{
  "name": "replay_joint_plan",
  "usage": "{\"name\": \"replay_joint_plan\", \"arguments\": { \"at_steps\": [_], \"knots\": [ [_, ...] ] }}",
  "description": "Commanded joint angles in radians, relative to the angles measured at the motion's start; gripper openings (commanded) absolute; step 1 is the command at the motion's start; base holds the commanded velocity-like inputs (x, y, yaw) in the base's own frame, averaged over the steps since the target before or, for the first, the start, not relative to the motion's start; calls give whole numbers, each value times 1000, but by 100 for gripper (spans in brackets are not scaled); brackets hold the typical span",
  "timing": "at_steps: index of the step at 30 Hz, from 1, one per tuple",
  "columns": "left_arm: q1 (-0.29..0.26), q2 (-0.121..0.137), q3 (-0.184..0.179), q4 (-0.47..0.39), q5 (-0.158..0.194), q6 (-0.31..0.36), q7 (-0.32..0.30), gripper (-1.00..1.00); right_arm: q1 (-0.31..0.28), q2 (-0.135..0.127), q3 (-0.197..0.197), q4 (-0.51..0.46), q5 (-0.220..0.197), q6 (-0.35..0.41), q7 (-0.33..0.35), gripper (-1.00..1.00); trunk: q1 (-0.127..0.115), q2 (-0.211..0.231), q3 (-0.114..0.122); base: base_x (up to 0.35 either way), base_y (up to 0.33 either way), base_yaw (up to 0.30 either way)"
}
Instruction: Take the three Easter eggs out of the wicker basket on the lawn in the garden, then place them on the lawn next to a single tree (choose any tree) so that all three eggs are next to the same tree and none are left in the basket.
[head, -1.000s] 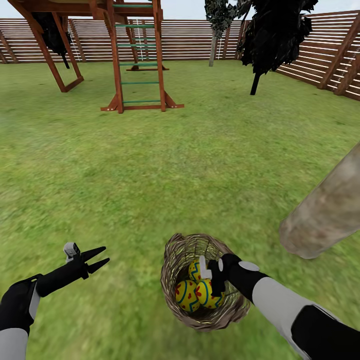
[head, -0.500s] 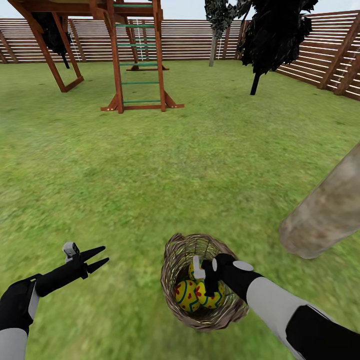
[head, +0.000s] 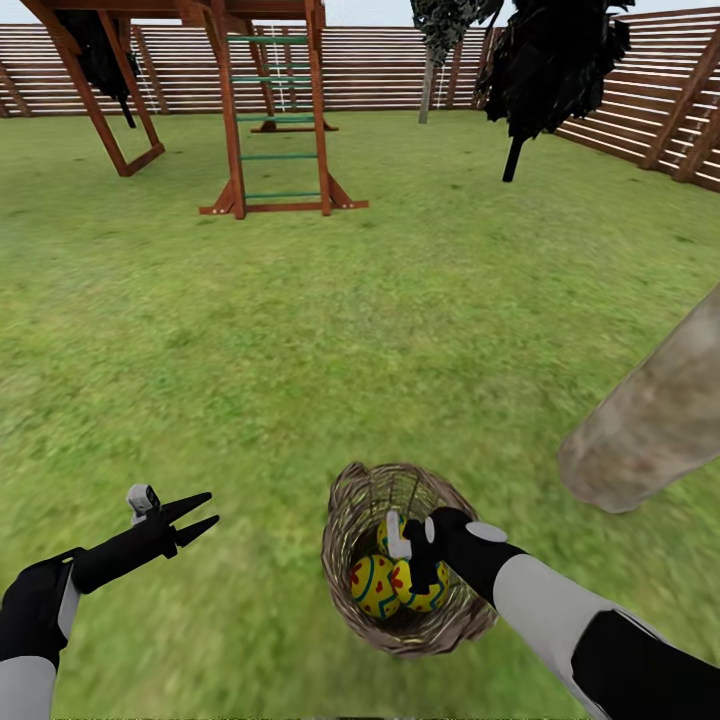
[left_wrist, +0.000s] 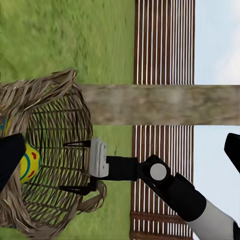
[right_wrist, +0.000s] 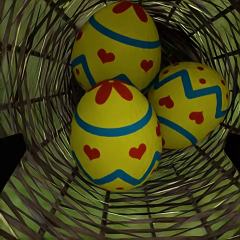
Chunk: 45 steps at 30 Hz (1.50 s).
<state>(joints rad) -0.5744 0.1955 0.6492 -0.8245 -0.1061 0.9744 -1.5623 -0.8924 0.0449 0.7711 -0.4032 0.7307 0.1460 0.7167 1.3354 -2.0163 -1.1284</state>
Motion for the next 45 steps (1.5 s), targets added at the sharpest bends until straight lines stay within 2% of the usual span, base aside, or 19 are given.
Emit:
{"name": "replay_joint_plan", "arguments": {
  "at_steps": [1,8,10,13,15,45],
  "knots": [
    [-1,-1,3,-1,-10,10,-9,100,0,0,2,-4,4,4,4,100,0,0,-2,0,0,0],
    [-1,0,3,-2,-10,10,-9,100,-1,-2,-1,-9,4,5,-2,100,0,0,-13,0,0,0],
    [-1,0,3,-2,-10,10,-9,100,-2,-2,-17,-10,4,4,-2,100,0,0,-17,0,0,0],
    [-1,0,3,-2,-10,10,-9,100,-6,-1,-64,-11,6,4,-2,100,0,0,-21,0,0,0],
    [-1,0,3,-2,-10,10,-9,100,-7,-1,-72,-11,6,4,-2,100,0,0,-25,0,0,0],
    [1,1,3,-4,-10,12,-9,100,-8,-3,-78,-6,7,4,-3,100,0,0,-72,0,0,0]
  ]
}}
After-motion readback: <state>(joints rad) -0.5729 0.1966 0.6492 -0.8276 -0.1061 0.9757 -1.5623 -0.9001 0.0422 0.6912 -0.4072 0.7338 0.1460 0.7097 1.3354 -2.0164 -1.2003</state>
